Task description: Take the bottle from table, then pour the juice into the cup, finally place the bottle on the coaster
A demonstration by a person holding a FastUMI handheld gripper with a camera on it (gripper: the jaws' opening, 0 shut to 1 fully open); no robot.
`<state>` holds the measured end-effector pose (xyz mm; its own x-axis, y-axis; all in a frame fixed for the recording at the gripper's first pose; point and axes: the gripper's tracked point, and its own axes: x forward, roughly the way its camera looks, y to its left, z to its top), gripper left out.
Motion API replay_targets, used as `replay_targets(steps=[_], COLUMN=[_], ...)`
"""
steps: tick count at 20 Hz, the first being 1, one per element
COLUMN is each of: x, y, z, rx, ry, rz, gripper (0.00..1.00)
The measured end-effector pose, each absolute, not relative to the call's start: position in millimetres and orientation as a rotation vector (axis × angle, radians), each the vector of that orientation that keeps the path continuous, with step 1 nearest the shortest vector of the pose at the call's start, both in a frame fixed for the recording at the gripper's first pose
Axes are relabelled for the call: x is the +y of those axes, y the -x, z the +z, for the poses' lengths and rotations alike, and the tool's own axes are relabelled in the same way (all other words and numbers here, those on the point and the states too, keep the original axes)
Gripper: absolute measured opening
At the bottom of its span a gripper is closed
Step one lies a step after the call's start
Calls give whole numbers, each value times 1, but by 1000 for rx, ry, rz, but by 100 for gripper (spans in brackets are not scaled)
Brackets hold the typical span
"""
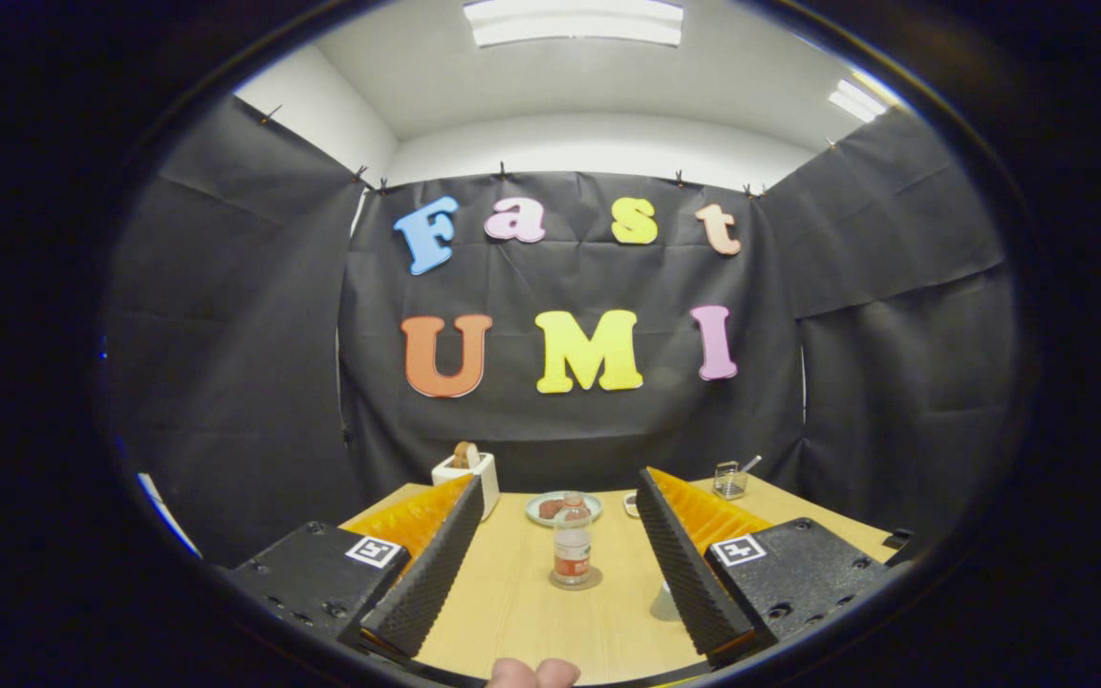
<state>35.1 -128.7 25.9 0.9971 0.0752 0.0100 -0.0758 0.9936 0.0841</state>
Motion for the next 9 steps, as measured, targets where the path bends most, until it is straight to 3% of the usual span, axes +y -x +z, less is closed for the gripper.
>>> replay_targets(steps=[9], x=[-123], y=[-25], z=[32], rx=[-34], ry=[-124], rz=[104], gripper=[100])
